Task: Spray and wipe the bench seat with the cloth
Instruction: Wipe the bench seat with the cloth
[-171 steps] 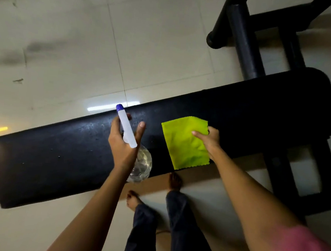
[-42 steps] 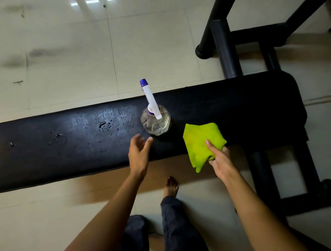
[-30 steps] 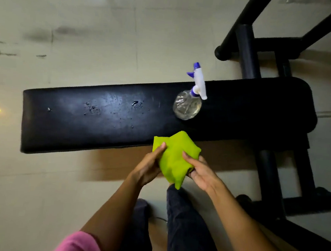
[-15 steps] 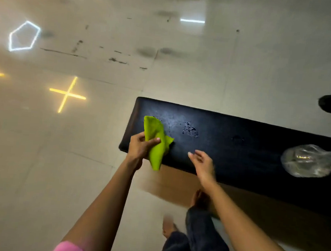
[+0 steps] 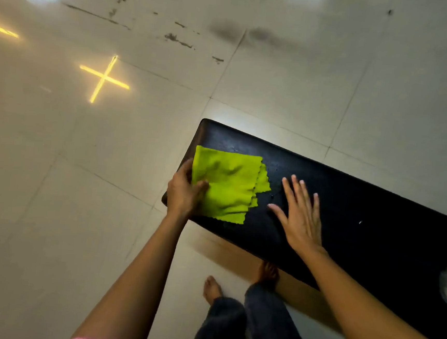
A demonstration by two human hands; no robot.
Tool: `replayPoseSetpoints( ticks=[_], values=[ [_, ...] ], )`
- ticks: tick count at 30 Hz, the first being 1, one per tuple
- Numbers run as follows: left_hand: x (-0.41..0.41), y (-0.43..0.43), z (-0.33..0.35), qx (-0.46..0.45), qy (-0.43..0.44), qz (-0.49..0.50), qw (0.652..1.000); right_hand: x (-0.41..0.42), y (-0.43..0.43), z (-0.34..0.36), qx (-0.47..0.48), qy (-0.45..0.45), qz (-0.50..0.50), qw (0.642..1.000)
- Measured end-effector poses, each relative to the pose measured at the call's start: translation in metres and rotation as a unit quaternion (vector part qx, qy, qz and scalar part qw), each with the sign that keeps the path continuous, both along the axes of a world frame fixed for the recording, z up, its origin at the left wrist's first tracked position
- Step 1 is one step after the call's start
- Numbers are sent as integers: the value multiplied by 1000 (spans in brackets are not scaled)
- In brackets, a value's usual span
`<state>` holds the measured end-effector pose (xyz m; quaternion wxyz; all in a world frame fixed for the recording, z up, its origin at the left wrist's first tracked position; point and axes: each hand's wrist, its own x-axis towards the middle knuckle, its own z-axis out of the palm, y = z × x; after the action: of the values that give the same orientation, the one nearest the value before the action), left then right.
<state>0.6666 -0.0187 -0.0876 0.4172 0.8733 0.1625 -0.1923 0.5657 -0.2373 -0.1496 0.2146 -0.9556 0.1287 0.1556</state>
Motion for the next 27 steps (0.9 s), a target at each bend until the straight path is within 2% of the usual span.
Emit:
replayPoseSetpoints(
  ticks=[2, 4, 9, 12, 14, 16, 18, 21, 24, 25, 27],
  values=[
    [-10, -8, -14, 61, -54, 46, 996, 1, 4, -7, -18, 9, 2, 1000],
    [-19, -29, -21, 76, -67, 71, 992, 5, 8, -11, -34, 7, -8, 999],
    [-2, -81, -56, 128, 49, 101, 985, 11, 15, -25, -61, -3, -28, 998],
    [18, -93, -85, 234, 22, 49, 971, 8, 15, -39, -90, -30, -30, 995],
    [16, -90, -94, 279, -34, -30, 959, 9, 15, -42, -97, -42, -33, 994],
    [0, -74, -98, 284, -103, -142, 943, 8, 15, -43, -101, -46, -31, 993],
    [-10, -47, -100, 299, -141, -199, 923, 7, 16, -41, -106, -51, -32, 993],
    [22, -27, -99, 300, -109, -129, 939, 9, 16, -42, -108, -52, -33, 992],
    [73, -43, -99, 268, -67, -42, 960, 9, 16, -46, -115, -59, -31, 991],
    [86, -53, -99, 266, -65, -37, 961, 9, 16, -47, -118, -59, -29, 991],
    [93, -76, -100, 290, -70, -101, 949, 9, 16, -49, -127, -56, -29, 990]
  ],
)
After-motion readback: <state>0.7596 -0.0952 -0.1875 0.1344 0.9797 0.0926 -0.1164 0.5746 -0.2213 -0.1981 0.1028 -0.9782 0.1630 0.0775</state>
